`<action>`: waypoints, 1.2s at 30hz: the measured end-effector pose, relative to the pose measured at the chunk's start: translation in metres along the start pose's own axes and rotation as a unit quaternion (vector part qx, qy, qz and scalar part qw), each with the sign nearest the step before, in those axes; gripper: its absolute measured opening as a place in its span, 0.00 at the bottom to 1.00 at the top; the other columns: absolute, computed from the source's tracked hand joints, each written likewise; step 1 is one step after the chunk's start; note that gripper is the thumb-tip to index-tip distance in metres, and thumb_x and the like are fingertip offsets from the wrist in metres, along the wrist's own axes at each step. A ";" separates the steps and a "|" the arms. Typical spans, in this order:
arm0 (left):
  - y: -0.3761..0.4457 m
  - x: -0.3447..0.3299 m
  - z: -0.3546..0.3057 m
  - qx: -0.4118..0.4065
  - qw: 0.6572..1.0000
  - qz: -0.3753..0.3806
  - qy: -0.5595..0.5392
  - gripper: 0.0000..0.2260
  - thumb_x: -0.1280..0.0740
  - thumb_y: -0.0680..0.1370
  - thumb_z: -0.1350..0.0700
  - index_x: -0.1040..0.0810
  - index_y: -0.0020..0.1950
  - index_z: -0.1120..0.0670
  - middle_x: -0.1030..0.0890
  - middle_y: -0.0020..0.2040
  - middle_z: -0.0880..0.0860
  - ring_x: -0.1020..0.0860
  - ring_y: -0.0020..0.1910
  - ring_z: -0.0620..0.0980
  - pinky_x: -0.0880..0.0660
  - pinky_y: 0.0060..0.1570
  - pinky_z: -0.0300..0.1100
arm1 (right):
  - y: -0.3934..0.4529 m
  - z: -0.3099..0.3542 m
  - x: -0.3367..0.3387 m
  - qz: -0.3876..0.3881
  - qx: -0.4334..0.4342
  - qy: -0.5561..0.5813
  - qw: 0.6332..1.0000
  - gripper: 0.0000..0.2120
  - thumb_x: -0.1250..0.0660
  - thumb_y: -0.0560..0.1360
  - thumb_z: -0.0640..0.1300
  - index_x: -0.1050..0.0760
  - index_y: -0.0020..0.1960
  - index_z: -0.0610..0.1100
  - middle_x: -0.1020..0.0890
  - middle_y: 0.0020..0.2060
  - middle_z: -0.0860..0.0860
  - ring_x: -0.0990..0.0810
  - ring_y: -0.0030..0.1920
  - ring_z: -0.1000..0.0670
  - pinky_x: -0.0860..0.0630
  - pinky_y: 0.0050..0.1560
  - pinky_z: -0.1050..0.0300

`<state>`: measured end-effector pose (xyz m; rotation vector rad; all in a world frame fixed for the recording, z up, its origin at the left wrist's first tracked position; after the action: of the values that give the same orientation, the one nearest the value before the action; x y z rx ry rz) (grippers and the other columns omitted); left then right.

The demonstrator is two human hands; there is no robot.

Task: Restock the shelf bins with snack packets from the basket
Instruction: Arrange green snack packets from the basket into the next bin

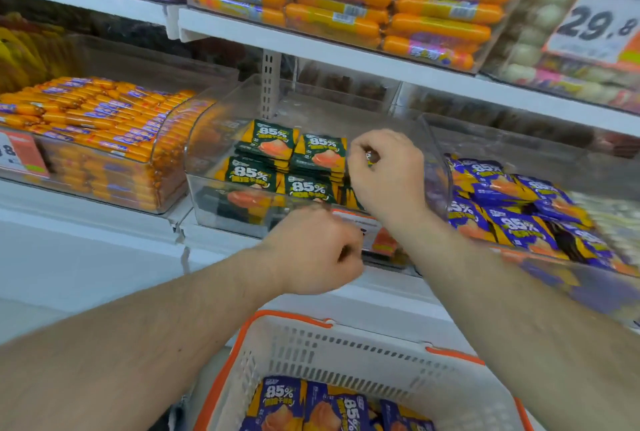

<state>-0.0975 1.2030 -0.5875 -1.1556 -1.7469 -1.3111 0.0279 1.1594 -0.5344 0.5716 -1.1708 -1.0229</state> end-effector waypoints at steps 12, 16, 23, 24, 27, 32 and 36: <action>-0.018 -0.123 -0.055 -0.056 0.904 0.415 0.088 0.12 0.42 0.79 0.55 0.31 0.36 0.52 0.29 0.33 0.50 0.31 0.32 0.51 0.28 0.37 0.48 | -0.225 -0.070 0.051 0.131 -0.135 -0.008 0.982 0.12 0.40 0.69 0.44 0.25 0.32 0.39 0.23 0.30 0.48 0.30 0.34 0.51 0.36 0.37 0.59; -0.016 -0.140 -0.067 -0.069 0.887 0.447 0.093 0.13 0.41 0.80 0.54 0.32 0.35 0.48 0.29 0.33 0.47 0.31 0.31 0.46 0.28 0.35 0.43 | -0.300 -0.107 0.053 0.397 -0.308 -0.087 0.860 0.11 0.38 0.75 0.44 0.23 0.39 0.38 0.20 0.33 0.43 0.23 0.34 0.43 0.32 0.31 0.53; 0.000 -0.164 -0.082 -0.103 0.869 0.474 0.102 0.05 0.43 0.81 0.52 0.28 0.49 0.46 0.20 0.54 0.50 0.27 0.36 0.44 0.27 0.35 0.40 | -0.397 -0.144 0.063 0.608 -0.467 -0.183 0.615 0.13 0.35 0.78 0.49 0.32 0.38 0.46 0.29 0.32 0.49 0.28 0.34 0.49 0.34 0.28 0.57; 0.001 -0.166 -0.082 -0.103 0.867 0.477 0.101 0.05 0.43 0.81 0.52 0.28 0.49 0.45 0.21 0.57 0.50 0.26 0.36 0.44 0.26 0.35 0.40 | -0.408 -0.148 0.063 0.610 -0.480 -0.202 0.597 0.16 0.34 0.77 0.53 0.33 0.36 0.46 0.28 0.33 0.49 0.27 0.36 0.47 0.31 0.31 0.56; 0.003 -0.167 -0.079 -0.092 0.866 0.482 0.092 0.05 0.43 0.81 0.52 0.28 0.48 0.46 0.21 0.55 0.49 0.22 0.40 0.47 0.20 0.43 0.44 | -0.431 -0.154 0.065 0.584 -0.520 -0.223 0.582 0.19 0.32 0.74 0.60 0.32 0.34 0.48 0.24 0.39 0.47 0.24 0.39 0.46 0.25 0.39 0.55; -0.002 -0.168 -0.070 -0.074 0.862 0.495 0.085 0.04 0.42 0.81 0.52 0.30 0.46 0.46 0.21 0.54 0.49 0.22 0.41 0.47 0.19 0.46 0.44 | -0.441 -0.154 0.063 0.594 -0.512 -0.213 0.583 0.16 0.35 0.77 0.56 0.29 0.37 0.47 0.22 0.41 0.48 0.21 0.43 0.46 0.27 0.39 0.56; -0.007 -0.166 -0.063 -0.054 0.857 0.506 0.084 0.05 0.42 0.81 0.52 0.28 0.46 0.46 0.24 0.43 0.44 0.24 0.41 0.45 0.22 0.50 0.46 | -0.416 -0.143 0.059 0.627 -0.416 -0.256 0.607 0.08 0.40 0.81 0.41 0.22 0.50 0.44 0.18 0.50 0.45 0.18 0.49 0.45 0.21 0.47 0.51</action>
<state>-0.0386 1.0990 -0.7192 -1.6253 -0.6899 -0.7899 0.0187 0.8986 -0.8935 -1.2847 -1.0359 -0.3031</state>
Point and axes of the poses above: each hand's wrist, its own y-axis towards the middle knuckle, its own x-axis out of the back of the hand, z = x × y, the point moved 2 cm from there along y, towards the middle knuckle
